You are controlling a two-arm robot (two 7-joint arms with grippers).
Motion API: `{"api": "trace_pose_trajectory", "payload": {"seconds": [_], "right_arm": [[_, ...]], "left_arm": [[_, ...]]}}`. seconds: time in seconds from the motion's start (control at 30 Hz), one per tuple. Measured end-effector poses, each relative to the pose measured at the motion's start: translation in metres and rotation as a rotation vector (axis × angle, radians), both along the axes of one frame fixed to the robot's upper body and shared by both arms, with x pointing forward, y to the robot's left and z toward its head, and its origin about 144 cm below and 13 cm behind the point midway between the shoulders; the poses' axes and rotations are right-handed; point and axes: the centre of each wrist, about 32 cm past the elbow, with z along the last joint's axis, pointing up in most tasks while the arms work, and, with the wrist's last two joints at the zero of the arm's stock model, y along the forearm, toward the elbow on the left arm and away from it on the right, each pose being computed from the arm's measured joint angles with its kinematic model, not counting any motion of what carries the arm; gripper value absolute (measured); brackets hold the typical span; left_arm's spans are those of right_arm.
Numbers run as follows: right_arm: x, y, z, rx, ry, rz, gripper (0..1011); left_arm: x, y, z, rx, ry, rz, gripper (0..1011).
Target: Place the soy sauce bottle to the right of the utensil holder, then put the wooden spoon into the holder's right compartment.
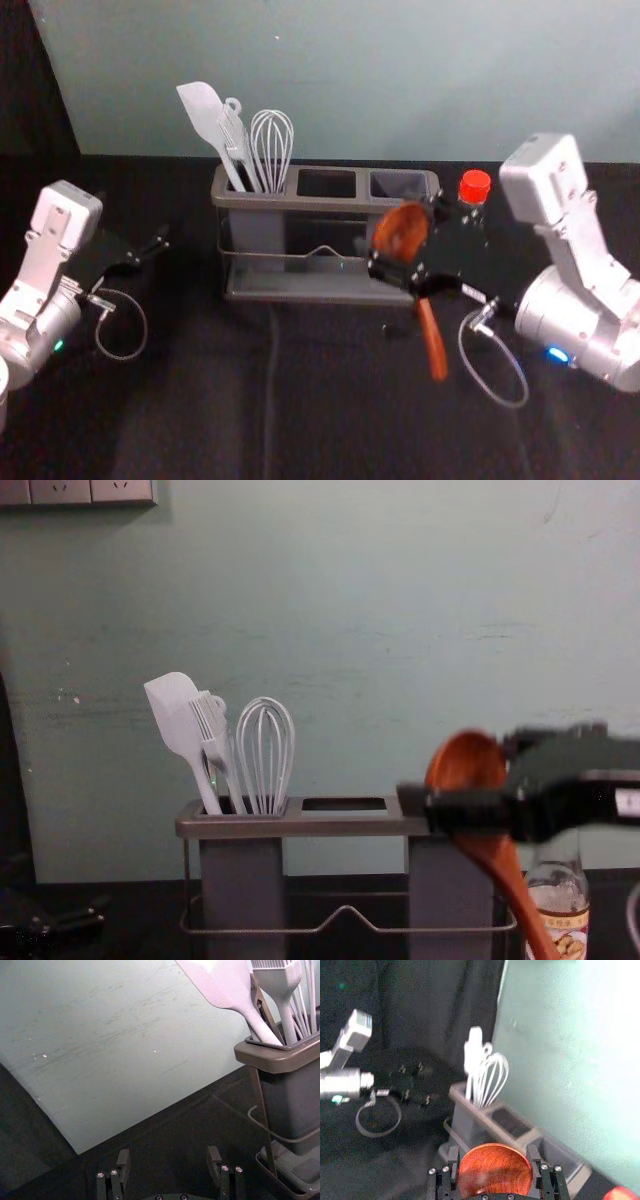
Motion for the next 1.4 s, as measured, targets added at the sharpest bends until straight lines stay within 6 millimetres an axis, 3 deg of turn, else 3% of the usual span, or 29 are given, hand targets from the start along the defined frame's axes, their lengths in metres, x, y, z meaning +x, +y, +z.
{"api": "trace_pose_trajectory", "payload": {"seconds": [0.4,1.1,1.4], "right_arm": [[0.004,0.0,0.027,0.087,-0.137,0.008,834],[0.066,-0.002,0.077,0.229,-0.137,0.011,834],[0.082,0.001,0.086,0.228,-0.14,-0.013,834]], "left_arm": [[0.0,0.0,0.0,0.0,0.0,0.0,1005],[0.0,0.0,0.0,0.0,0.0,0.0,1005],[0.0,0.0,0.0,0.0,0.0,0.0,1005]]}}
